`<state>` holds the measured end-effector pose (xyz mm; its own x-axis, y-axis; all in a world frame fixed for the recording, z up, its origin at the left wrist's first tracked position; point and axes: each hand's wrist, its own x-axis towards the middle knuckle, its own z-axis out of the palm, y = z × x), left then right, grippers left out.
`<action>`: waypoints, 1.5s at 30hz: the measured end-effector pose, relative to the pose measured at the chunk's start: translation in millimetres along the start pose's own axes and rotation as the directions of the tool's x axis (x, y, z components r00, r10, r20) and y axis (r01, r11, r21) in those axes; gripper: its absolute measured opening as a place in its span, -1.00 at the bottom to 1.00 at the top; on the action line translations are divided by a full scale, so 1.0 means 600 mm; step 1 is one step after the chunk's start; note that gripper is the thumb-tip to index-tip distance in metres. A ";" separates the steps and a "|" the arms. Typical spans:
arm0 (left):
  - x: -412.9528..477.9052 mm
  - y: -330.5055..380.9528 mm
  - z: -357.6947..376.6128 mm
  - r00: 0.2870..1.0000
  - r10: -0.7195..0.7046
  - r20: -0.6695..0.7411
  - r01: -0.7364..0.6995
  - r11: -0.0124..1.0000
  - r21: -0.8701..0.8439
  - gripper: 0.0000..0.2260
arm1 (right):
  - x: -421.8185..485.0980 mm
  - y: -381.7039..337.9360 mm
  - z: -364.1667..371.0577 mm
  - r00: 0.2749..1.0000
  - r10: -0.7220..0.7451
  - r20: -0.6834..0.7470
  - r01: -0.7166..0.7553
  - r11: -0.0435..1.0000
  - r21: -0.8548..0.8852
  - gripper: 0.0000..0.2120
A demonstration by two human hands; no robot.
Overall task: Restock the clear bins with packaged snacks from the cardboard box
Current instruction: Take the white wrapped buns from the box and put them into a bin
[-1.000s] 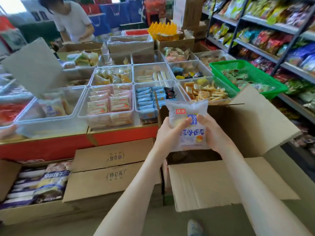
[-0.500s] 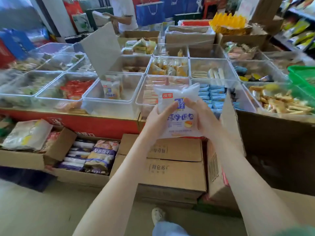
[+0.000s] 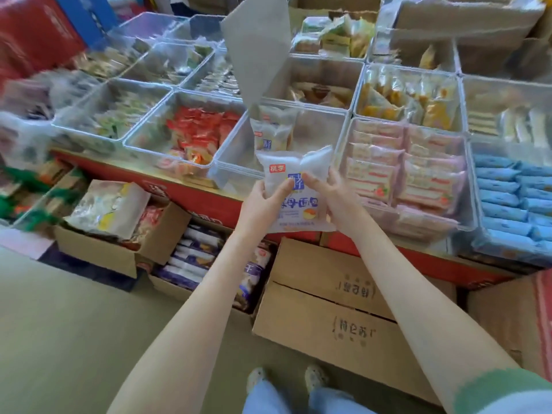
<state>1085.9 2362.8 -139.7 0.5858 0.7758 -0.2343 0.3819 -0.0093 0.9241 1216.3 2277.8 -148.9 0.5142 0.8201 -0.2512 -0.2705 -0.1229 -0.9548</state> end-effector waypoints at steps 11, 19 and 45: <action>0.336 -0.021 -0.106 0.992 0.039 0.116 -0.050 0.995 0.091 -0.67 | 0.288 -0.001 0.102 0.969 0.011 -0.247 -0.055 0.984 -0.170 -0.58; 0.484 -0.080 -0.125 0.800 -0.387 0.459 0.300 0.920 0.252 -0.82 | 0.404 0.099 0.112 0.902 0.285 -0.324 -0.390 0.860 -0.328 -0.48; 0.025 0.085 0.115 0.825 0.332 0.458 -0.461 0.864 0.203 -0.60 | -0.084 -0.069 -0.040 0.770 -0.231 -0.594 -0.286 0.708 -0.646 -0.65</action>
<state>1163.5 2330.8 -116.8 0.9372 0.3480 -0.0244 0.2051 -0.4932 0.8454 1221.0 2227.9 -100.3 0.9423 0.3281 -0.0671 0.1874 -0.6826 -0.7063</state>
